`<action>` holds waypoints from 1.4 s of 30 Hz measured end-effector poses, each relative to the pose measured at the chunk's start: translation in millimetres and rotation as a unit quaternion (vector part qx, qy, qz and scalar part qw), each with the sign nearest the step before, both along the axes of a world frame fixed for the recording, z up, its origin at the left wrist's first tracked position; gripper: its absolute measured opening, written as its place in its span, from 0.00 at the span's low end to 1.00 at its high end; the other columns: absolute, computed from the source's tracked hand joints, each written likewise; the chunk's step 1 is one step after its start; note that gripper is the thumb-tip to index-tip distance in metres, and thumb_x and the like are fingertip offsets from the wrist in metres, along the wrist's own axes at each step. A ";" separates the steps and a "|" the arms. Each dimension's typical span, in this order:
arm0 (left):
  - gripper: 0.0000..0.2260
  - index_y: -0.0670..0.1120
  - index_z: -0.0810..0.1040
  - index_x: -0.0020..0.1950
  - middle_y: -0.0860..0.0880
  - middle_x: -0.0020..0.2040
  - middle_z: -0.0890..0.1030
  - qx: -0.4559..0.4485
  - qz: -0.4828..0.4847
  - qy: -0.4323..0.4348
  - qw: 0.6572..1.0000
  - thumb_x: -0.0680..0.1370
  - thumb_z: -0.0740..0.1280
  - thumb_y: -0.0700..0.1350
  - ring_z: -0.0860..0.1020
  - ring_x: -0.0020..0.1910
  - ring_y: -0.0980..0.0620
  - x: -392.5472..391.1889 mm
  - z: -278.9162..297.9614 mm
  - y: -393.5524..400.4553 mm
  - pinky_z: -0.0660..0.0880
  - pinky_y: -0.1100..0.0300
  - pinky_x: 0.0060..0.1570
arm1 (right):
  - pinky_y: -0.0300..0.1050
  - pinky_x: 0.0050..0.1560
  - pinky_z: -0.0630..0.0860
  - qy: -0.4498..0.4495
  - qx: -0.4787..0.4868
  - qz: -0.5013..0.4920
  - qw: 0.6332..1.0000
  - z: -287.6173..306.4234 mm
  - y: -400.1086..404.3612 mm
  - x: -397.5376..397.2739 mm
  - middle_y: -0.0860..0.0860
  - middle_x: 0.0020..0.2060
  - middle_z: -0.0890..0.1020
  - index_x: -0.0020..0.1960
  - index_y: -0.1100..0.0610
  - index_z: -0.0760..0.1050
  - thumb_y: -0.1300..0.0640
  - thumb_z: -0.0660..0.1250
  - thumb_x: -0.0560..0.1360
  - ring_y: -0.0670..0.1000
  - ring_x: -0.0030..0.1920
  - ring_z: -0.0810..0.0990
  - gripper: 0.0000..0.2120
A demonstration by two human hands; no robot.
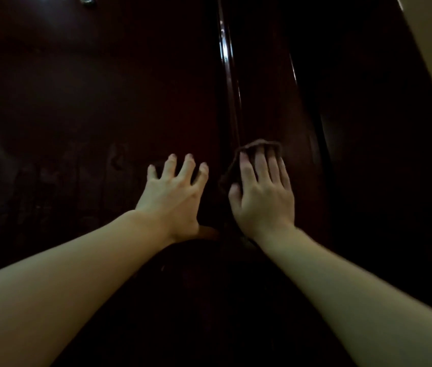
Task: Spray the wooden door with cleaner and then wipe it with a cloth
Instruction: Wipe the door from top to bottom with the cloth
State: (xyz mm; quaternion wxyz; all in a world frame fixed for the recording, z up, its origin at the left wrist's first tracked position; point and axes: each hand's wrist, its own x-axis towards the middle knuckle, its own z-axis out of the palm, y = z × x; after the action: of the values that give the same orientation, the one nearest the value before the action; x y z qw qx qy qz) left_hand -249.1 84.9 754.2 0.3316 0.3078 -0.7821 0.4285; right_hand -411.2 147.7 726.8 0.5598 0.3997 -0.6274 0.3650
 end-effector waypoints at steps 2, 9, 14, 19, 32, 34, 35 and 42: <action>0.55 0.48 0.37 0.78 0.42 0.79 0.42 0.002 -0.002 0.002 1.000 0.65 0.57 0.79 0.45 0.77 0.37 0.7 -1.1 1.0 0.53 0.36 0.74 | 0.59 0.75 0.57 -0.025 0.006 0.013 1.000 -47.2 9.0 -2.6 0.62 0.73 0.65 0.75 0.58 0.62 0.45 0.53 0.76 0.63 0.75 0.60 0.31; 0.56 0.48 0.36 0.78 0.43 0.79 0.41 0.017 -0.006 0.006 1.000 0.64 0.56 0.79 0.43 0.77 0.38 -1.4 -3.8 2.4 0.52 0.35 0.73 | 0.61 0.75 0.56 -0.004 0.042 -0.005 0.999 -43.7 21.9 -23.2 0.64 0.72 0.66 0.72 0.59 0.66 0.42 0.53 0.73 0.66 0.74 0.61 0.33; 0.57 0.48 0.36 0.78 0.43 0.79 0.40 0.027 -0.011 0.011 1.000 0.64 0.57 0.79 0.41 0.77 0.38 -1.2 -5.8 1.5 0.51 0.35 0.74 | 0.59 0.77 0.48 -0.027 0.032 -0.014 0.999 10.7 34.2 -46.4 0.62 0.75 0.60 0.75 0.57 0.60 0.39 0.45 0.73 0.65 0.77 0.53 0.36; 0.57 0.49 0.36 0.78 0.44 0.79 0.39 0.028 -0.013 0.027 0.999 0.63 0.57 0.79 0.41 0.78 0.40 -2.3 -9.4 1.1 0.49 0.37 0.74 | 0.62 0.75 0.56 -0.021 0.018 -0.010 1.000 -62.3 42.6 -60.7 0.65 0.72 0.66 0.72 0.61 0.65 0.44 0.52 0.75 0.67 0.74 0.59 0.32; 0.52 0.52 0.44 0.79 0.46 0.79 0.46 0.051 -0.091 0.119 0.987 0.66 0.64 0.75 0.46 0.78 0.42 2.3 -29.4 -3.4 0.52 0.39 0.74 | 0.58 0.77 0.49 0.077 0.069 0.011 0.995 -62.2 0.3 2.8 0.62 0.76 0.61 0.75 0.61 0.63 0.47 0.53 0.76 0.63 0.77 0.53 0.31; 0.51 0.50 0.48 0.79 0.46 0.78 0.50 0.044 -0.129 0.127 0.983 0.66 0.63 0.75 0.51 0.77 0.45 16.6 -32.7 -8.8 0.51 0.43 0.75 | 0.59 0.77 0.51 0.142 0.115 0.017 0.983 -89.6 2.7 0.7 0.61 0.76 0.61 0.76 0.61 0.63 0.47 0.56 0.77 0.62 0.78 0.51 0.31; 0.51 0.49 0.49 0.79 0.46 0.78 0.51 0.041 -0.128 0.128 0.983 0.65 0.62 0.75 0.51 0.77 0.45 26.4 -33.7 -12.7 0.51 0.44 0.76 | 0.59 0.77 0.53 0.172 0.137 0.022 0.975 -101.8 3.6 0.2 0.61 0.75 0.61 0.76 0.60 0.63 0.47 0.57 0.76 0.61 0.78 0.52 0.31; 0.60 0.48 0.41 0.79 0.44 0.78 0.41 0.076 -0.017 0.158 0.984 0.58 0.57 0.80 0.41 0.78 0.43 92.2 -32.8 -41.8 0.45 0.42 0.76 | 0.54 0.77 0.48 0.142 0.121 -0.030 0.982 -31.5 -9.4 11.0 0.63 0.75 0.62 0.77 0.59 0.60 0.46 0.50 0.77 0.63 0.76 0.59 0.32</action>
State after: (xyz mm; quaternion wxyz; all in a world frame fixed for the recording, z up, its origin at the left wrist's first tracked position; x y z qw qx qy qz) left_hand -156.9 43.1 721.4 0.4340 0.3828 -0.7551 0.3083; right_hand -400.3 138.3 695.4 0.6014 0.4930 -0.5931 0.2088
